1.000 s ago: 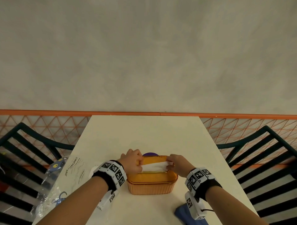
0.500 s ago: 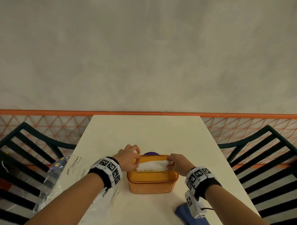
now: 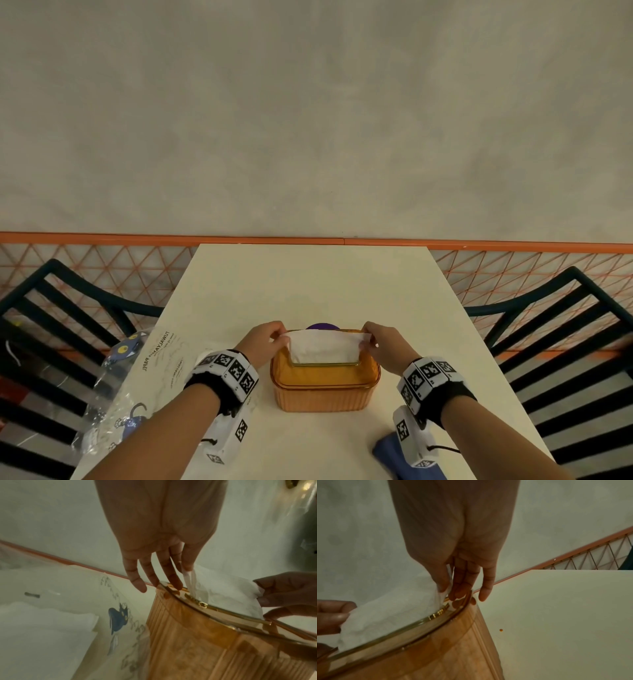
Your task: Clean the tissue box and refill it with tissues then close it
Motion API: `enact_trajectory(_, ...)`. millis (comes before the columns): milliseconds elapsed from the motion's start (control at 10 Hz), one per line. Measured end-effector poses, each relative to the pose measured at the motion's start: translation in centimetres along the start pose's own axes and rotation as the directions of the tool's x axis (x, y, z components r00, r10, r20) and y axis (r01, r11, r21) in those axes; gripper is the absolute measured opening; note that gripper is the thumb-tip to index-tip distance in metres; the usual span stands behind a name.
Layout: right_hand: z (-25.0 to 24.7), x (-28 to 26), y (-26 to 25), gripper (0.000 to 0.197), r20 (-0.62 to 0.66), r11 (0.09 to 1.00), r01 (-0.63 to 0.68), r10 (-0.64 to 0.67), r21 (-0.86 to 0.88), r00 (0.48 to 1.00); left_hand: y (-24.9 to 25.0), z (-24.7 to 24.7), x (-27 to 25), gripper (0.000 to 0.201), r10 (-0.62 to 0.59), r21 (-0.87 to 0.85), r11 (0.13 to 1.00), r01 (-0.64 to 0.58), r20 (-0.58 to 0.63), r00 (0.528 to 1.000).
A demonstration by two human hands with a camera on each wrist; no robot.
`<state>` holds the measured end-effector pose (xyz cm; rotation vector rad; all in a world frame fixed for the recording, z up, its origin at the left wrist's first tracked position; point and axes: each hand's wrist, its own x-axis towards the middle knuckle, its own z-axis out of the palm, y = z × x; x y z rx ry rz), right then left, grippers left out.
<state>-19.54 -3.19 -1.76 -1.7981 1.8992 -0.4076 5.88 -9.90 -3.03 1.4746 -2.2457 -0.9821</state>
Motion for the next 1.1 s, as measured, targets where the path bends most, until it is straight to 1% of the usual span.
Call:
enact_trajectory(100,0.3,-0.3,0.0,0.006,-0.021,1.000,0.005,-0.005,0.011,1.000,-0.2,0.3,-0.3,0.015,-0.049,-0.095,0.994,0.046,-0.022,0.999)
enact_trajectory(200,0.7,-0.2,0.3,0.008,-0.037,1.000,0.006,-0.006,0.010,0.999,-0.4,0.7,-0.6,0.014,-0.076,-0.111,0.991,0.074,-0.014,0.997)
enact_trajectory(300,0.7,0.3,0.3,0.007,-0.050,1.000,-0.005,0.006,0.017,0.999,-0.5,1.0,-0.1,0.025,-0.102,-0.090,0.991,0.097,-0.052,0.993)
enact_trajectory(400,0.6,0.7,0.3,0.010,-0.057,0.999,-0.037,0.039,0.024,0.998,-0.3,1.1,0.6,0.022,-0.124,-0.100,0.988,0.118,-0.059,0.990)
enact_trajectory(600,0.6,0.9,0.2,0.009,-0.063,0.998,-0.036,0.039,0.043,0.997,-0.2,1.1,1.1,0.027,-0.153,-0.084,0.986,0.145,-0.095,0.984)
enact_trajectory(700,0.3,0.9,0.3,0.009,-0.056,0.997,-0.029,0.033,0.073,0.998,0.1,0.8,1.2,0.029,-0.149,-0.074,0.987,0.141,-0.111,0.983)
enact_trajectory(800,0.0,0.9,0.4,0.008,-0.045,0.995,-0.030,0.035,0.096,0.998,0.0,0.6,1.3,0.023,-0.151,-0.078,0.987,0.143,-0.102,0.983)
enact_trajectory(900,0.0,1.0,0.4,0.005,-0.041,0.996,-0.019,0.023,0.091,0.999,-0.4,0.6,1.3,0.013,-0.164,-0.091,0.984,0.154,-0.121,0.979)
enact_trajectory(1000,-0.1,1.2,0.4,0.014,-0.066,0.994,-0.029,0.035,0.101,0.997,-0.2,0.7,0.9,0.011,-0.181,-0.141,0.977,0.161,-0.141,0.973)
enact_trajectory(1100,-0.8,1.1,0.8,0.017,-0.129,0.992,-0.022,0.039,0.127,0.991,0.0,0.4,0.5,0.015,-0.181,-0.237,0.964,0.122,-0.248,0.952)
